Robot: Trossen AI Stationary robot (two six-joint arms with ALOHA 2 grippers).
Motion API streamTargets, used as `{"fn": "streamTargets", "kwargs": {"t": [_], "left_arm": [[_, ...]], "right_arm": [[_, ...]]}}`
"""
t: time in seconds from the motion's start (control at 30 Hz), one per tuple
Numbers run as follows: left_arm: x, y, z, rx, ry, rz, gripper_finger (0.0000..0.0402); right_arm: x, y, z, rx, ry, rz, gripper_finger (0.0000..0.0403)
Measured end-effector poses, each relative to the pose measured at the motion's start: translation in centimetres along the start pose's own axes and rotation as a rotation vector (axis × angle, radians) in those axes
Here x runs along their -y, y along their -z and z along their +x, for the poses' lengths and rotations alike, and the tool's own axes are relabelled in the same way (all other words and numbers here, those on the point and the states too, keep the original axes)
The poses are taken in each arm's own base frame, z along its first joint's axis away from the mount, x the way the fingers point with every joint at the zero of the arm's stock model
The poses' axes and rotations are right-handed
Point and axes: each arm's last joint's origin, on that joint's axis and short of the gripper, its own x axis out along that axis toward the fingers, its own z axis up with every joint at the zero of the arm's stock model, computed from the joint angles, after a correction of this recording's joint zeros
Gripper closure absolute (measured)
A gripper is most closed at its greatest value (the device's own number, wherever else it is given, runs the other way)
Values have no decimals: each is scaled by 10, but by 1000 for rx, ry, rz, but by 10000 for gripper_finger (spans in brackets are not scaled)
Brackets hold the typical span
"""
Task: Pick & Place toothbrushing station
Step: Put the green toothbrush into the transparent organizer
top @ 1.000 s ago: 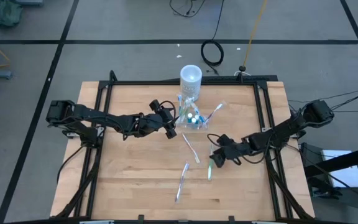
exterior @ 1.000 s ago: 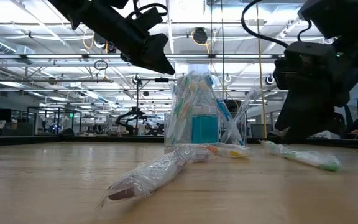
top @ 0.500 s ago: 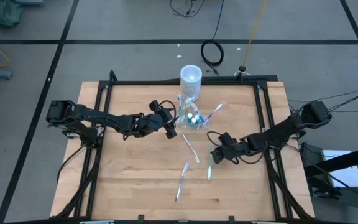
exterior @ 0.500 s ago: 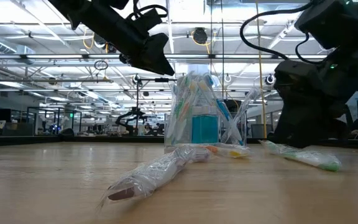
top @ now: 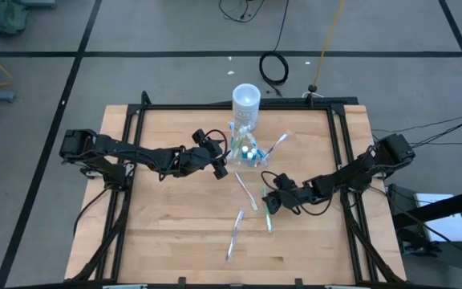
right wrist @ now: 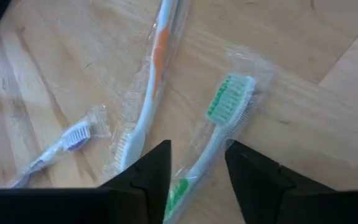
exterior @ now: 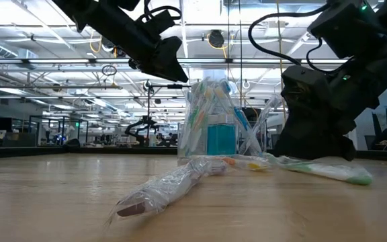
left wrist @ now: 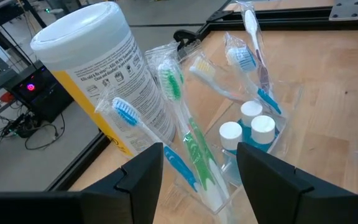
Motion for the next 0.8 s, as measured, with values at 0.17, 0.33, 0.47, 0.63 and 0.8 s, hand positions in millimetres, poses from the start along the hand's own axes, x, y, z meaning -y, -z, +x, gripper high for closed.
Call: {"fn": "streamTargets", "kwargs": {"t": [0.17, 0.33, 0.47, 0.63, 0.8], "left_arm": [[0, 0, 0, 0, 0, -1, 190], [0, 0, 0, 1, 0, -1, 190], [0, 0, 0, 1, 0, -1, 190], [0, 0, 0, 1, 0, -1, 190], [0, 0, 0, -4, 0, -10, 190]], "right_arm": [[1, 0, 0, -2, 4, -45, 305], [1, 0, 0, -1, 4, -60, 355], [-2, -1, 0, 4, -28, -63, 392], [-9, -6, 1, 27, -116, -31, 395], [-17, -18, -11, 90, -184, -96, 402]]}}
